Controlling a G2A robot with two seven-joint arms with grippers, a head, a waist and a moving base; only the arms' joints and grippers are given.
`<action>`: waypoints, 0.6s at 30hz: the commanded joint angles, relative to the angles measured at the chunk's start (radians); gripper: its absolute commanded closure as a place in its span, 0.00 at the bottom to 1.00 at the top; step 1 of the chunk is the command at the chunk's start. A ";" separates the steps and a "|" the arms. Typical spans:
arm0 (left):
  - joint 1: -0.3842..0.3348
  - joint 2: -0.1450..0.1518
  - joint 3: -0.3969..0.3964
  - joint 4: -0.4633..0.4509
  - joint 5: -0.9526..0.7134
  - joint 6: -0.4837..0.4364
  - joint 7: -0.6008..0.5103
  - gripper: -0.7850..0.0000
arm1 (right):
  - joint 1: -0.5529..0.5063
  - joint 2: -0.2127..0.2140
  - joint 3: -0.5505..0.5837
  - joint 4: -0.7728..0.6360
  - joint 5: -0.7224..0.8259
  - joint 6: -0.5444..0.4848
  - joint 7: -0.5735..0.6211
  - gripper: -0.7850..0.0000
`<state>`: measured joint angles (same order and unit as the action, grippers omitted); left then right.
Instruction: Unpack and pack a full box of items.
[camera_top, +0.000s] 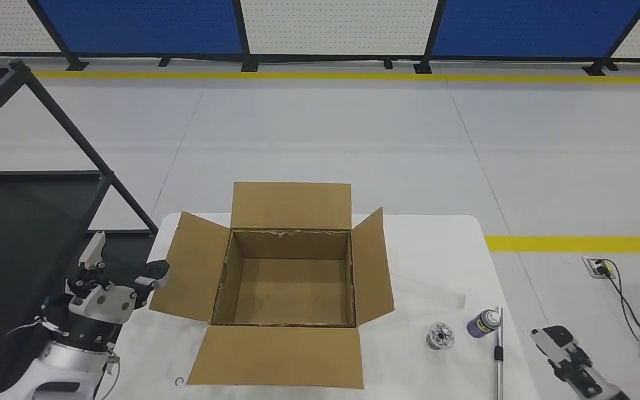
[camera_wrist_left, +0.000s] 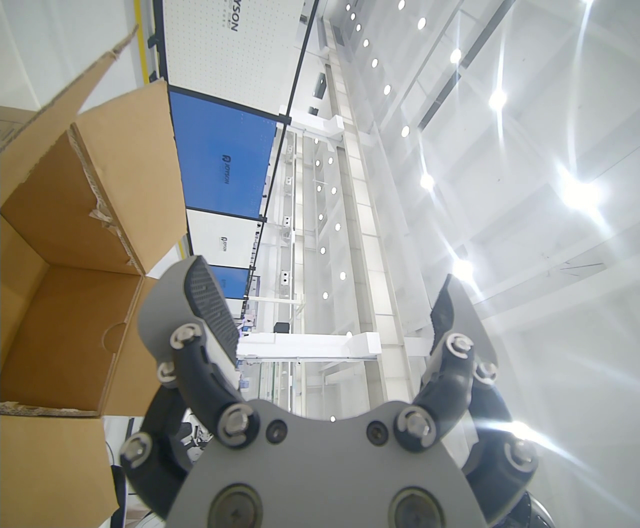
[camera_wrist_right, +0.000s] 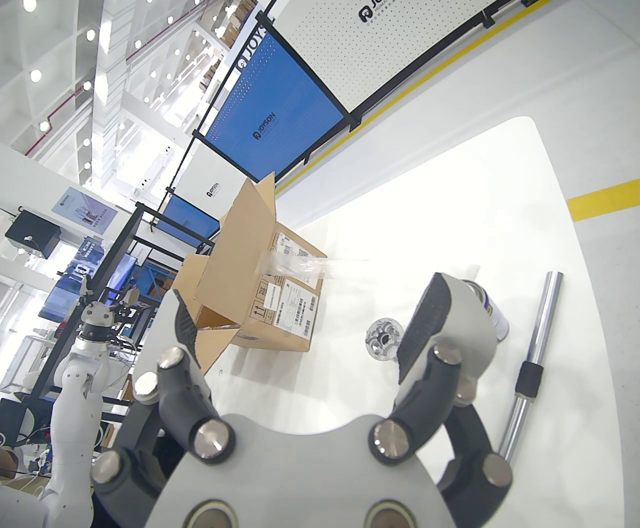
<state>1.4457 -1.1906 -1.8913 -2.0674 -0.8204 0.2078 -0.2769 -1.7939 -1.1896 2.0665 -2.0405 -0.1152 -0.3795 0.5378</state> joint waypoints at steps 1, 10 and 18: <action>0.000 0.000 0.000 0.000 0.000 0.000 0.000 0.00 | 0.015 0.008 -0.011 -0.007 -0.089 0.030 0.070 0.00; 0.000 0.000 0.000 0.000 0.000 0.000 0.000 0.00 | 0.121 0.036 -0.061 0.054 -0.260 0.105 0.267 0.00; 0.000 0.000 0.000 0.000 0.000 0.000 0.000 0.00 | 0.189 0.061 -0.118 0.086 -0.423 0.126 0.411 0.00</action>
<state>1.4457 -1.1906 -1.8913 -2.0674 -0.8204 0.2078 -0.2769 -1.6099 -1.1307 1.9529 -1.9577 -0.5264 -0.2561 0.9436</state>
